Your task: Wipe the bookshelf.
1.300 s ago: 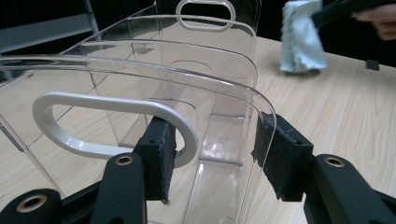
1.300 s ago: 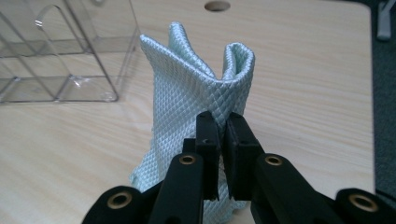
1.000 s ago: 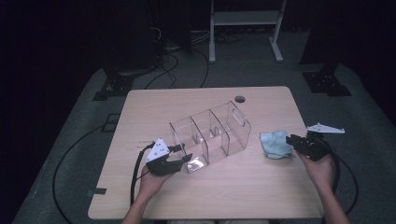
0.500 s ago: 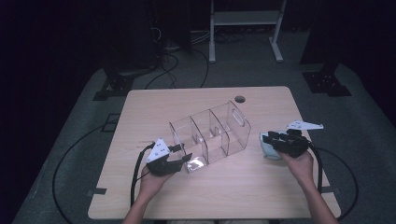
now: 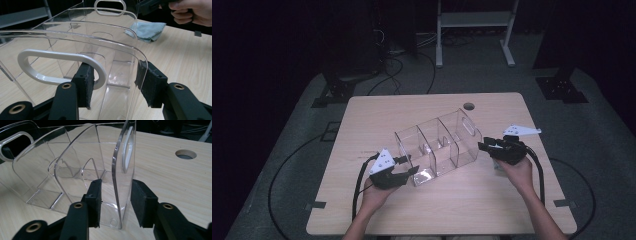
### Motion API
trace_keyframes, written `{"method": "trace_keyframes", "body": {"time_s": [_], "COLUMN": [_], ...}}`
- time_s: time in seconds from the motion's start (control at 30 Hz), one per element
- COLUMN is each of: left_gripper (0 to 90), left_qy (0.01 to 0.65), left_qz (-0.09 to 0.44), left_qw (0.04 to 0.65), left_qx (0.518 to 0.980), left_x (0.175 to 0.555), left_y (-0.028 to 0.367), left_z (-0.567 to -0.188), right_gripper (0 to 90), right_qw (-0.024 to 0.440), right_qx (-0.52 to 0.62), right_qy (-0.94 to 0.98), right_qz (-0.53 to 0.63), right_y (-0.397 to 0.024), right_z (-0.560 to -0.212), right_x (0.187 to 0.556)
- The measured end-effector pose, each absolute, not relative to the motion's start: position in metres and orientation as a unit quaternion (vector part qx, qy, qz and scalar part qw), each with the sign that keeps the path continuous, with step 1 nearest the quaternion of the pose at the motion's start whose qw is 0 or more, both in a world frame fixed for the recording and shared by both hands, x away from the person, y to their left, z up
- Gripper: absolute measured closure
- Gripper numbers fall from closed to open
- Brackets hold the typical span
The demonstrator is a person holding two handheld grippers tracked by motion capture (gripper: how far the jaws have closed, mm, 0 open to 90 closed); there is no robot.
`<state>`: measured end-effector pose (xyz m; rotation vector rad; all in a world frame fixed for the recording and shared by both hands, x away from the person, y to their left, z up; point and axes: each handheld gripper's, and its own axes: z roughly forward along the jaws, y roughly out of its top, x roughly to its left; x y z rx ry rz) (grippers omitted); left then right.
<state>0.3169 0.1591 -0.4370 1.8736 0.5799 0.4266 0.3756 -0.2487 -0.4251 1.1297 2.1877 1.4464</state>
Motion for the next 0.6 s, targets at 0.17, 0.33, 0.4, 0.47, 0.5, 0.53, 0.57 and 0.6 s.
{"method": "trace_keyframes", "body": {"time_s": [0.17,0.33,0.4,0.47,0.5,0.53,0.57,0.6], "left_gripper": [48.6,48.5,48.5,48.4,48.4,48.4,48.0,45.7], "left_qy": [0.235,0.231,0.23,0.229,0.229,0.229,0.23,0.232], "left_qz": [0.175,0.171,0.17,0.169,0.171,0.171,0.175,0.178], "left_qw": [0.54,0.542,0.542,0.542,0.538,0.538,0.537,0.536], "left_qx": [0.789,0.79,0.791,0.791,0.793,0.793,0.793,0.792], "left_x": [0.316,0.317,0.317,0.316,0.316,0.316,0.316,0.316], "left_y": [0.158,0.158,0.157,0.157,0.157,0.157,0.157,0.157], "left_z": [-0.437,-0.437,-0.437,-0.437,-0.436,-0.436,-0.436,-0.436], "right_gripper": [77.4,83.3,83.4,83.4,83.7,83.7,83.5,83.4], "right_qw": [0.149,0.164,0.165,0.165,0.171,0.171,0.176,0.175], "right_qx": [0.398,0.399,0.401,0.403,0.407,0.407,0.409,0.411], "right_qy": [0.753,0.753,0.75,0.748,0.748,0.748,0.746,0.744], "right_qz": [0.503,0.497,0.499,0.5,0.496,0.496,0.496,0.497], "right_y": [-0.245,-0.244,-0.245,-0.246,-0.246,-0.246,-0.247,-0.247], "right_z": [-0.424,-0.422,-0.423,-0.423,-0.422,-0.422,-0.423,-0.423], "right_x": [0.376,0.368,0.364,0.362,0.356,0.356,0.35,0.348]}}
